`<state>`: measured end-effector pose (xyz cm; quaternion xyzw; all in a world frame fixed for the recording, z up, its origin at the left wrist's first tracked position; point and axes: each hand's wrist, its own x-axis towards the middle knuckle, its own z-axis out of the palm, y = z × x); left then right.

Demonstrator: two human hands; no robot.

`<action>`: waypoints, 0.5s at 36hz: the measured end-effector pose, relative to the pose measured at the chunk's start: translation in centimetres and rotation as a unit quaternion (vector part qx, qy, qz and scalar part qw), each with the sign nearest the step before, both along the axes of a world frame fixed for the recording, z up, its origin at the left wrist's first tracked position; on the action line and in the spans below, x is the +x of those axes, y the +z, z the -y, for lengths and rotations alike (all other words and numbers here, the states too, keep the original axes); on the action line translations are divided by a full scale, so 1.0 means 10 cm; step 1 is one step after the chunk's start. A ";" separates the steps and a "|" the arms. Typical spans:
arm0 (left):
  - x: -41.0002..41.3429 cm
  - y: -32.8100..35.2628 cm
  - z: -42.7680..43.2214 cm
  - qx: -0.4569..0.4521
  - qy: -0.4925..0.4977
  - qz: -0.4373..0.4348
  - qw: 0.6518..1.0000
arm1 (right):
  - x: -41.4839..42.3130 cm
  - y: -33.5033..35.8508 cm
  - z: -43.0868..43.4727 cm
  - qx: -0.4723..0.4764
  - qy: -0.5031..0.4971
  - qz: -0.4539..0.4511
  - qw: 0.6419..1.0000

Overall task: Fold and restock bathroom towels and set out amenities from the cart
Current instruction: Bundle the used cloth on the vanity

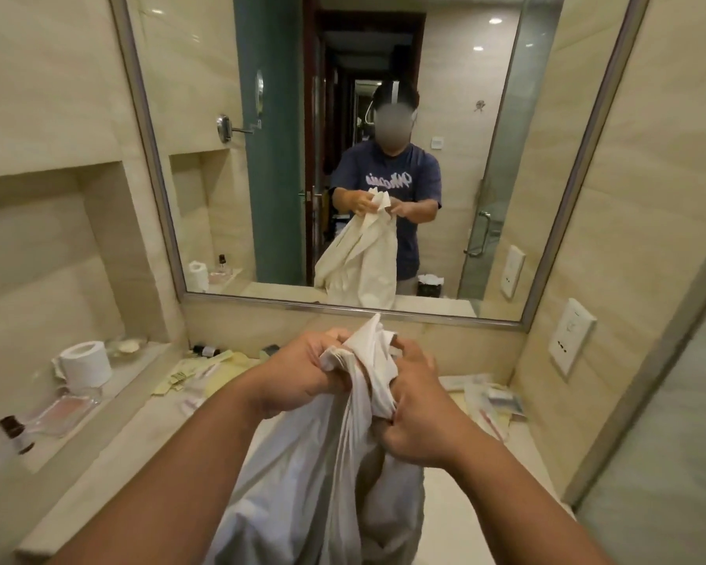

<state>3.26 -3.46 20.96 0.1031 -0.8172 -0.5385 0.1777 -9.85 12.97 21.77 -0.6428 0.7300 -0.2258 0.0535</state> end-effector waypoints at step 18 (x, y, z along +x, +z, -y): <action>0.13 -0.27 -0.35 -0.071 0.133 -0.075 0.986 | -0.01 -0.29 0.25 -0.082 0.012 0.645 0.760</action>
